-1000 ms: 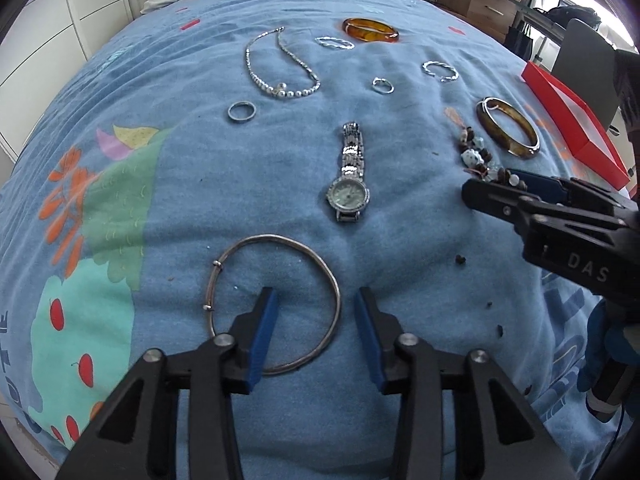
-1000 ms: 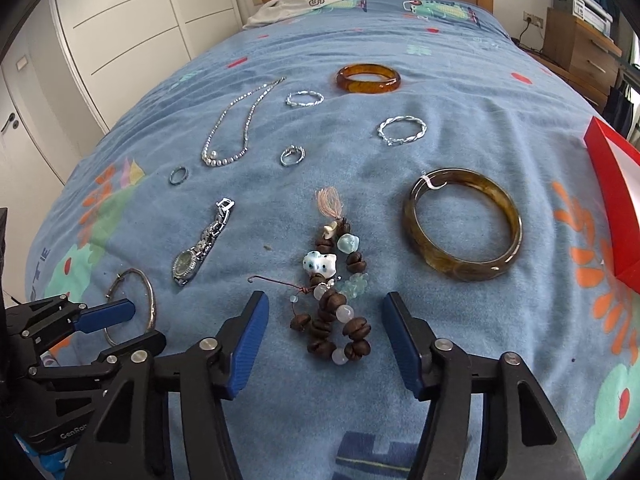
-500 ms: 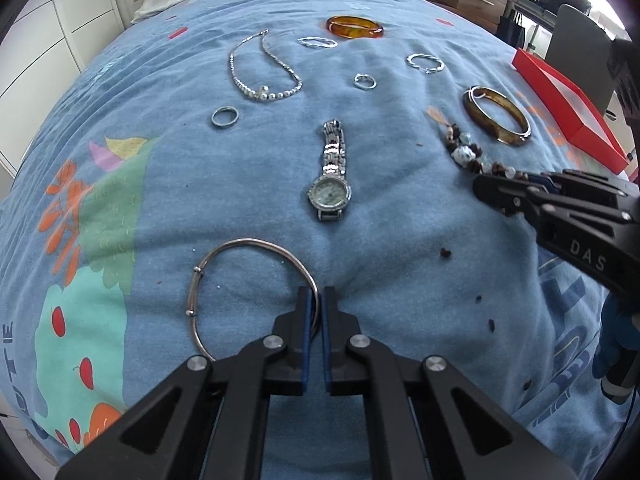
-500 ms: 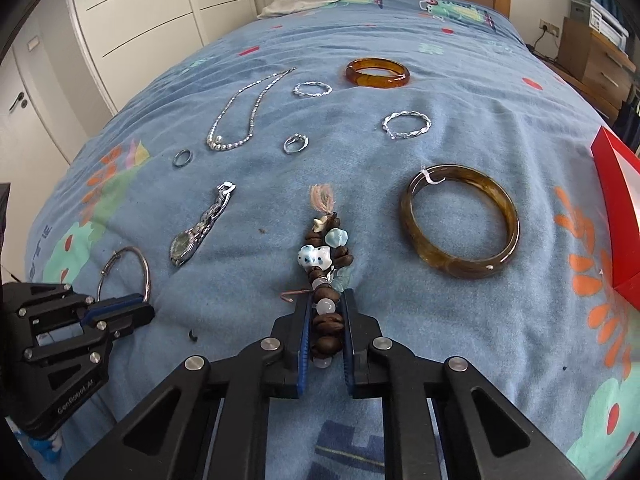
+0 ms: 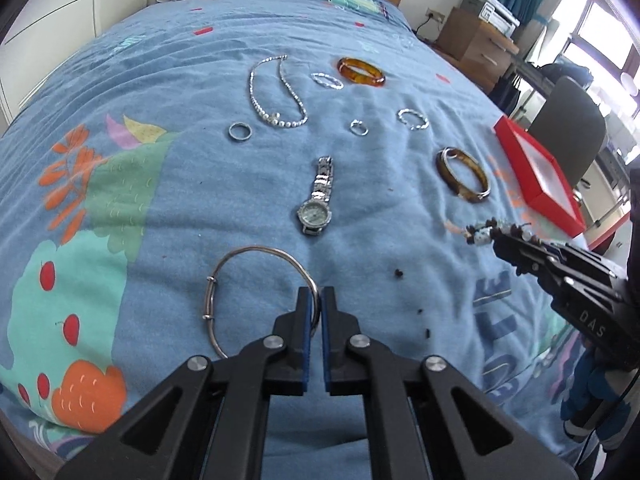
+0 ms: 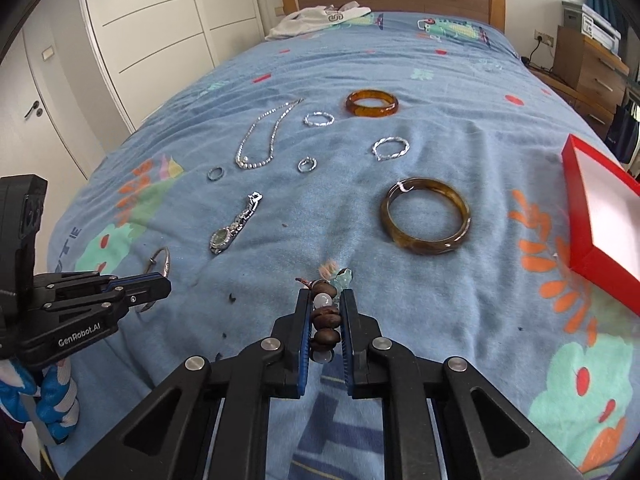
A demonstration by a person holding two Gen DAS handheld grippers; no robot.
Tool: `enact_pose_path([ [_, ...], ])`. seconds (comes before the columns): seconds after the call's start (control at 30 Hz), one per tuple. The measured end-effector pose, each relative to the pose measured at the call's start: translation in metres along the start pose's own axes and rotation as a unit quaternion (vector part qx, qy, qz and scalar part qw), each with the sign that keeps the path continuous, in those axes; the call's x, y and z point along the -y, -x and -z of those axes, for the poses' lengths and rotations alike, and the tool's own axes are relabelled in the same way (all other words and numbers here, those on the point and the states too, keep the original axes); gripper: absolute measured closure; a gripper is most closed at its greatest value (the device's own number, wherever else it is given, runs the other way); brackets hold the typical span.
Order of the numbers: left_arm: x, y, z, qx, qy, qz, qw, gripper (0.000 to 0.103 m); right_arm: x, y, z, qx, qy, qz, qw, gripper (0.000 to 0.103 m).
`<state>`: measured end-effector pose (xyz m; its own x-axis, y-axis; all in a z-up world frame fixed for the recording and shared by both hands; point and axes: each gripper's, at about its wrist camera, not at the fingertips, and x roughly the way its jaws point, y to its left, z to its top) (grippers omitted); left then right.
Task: Organize jewelry
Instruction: 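Carry the silver bangle in the left tool and beaded bracelet in the right tool to the red box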
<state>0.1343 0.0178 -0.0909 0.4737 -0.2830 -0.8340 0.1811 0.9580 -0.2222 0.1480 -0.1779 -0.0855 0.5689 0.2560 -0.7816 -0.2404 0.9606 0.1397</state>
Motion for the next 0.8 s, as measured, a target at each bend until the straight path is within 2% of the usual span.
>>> enact_pose_path([
  [0.27,0.026,0.030,0.004,0.024,-0.008,0.021,0.9994,0.099,-0.001,0.049,0.008,0.034,-0.006,-0.001,0.999,0.090],
  [0.47,0.068,0.052,-0.005,0.041,-0.035,0.047,0.9975,0.099,0.014,0.092,0.016,0.069,-0.013,0.007,0.998,0.090],
  [0.67,0.132,0.057,-0.033,0.047,-0.075,0.081,0.9928,0.099,0.065,0.128,0.018,0.092,-0.032,0.034,0.995,0.090],
  [0.8,0.191,0.048,-0.062,0.046,-0.111,0.110,0.9866,0.099,0.116,0.148,0.009,0.105,-0.043,0.065,0.991,0.090],
])
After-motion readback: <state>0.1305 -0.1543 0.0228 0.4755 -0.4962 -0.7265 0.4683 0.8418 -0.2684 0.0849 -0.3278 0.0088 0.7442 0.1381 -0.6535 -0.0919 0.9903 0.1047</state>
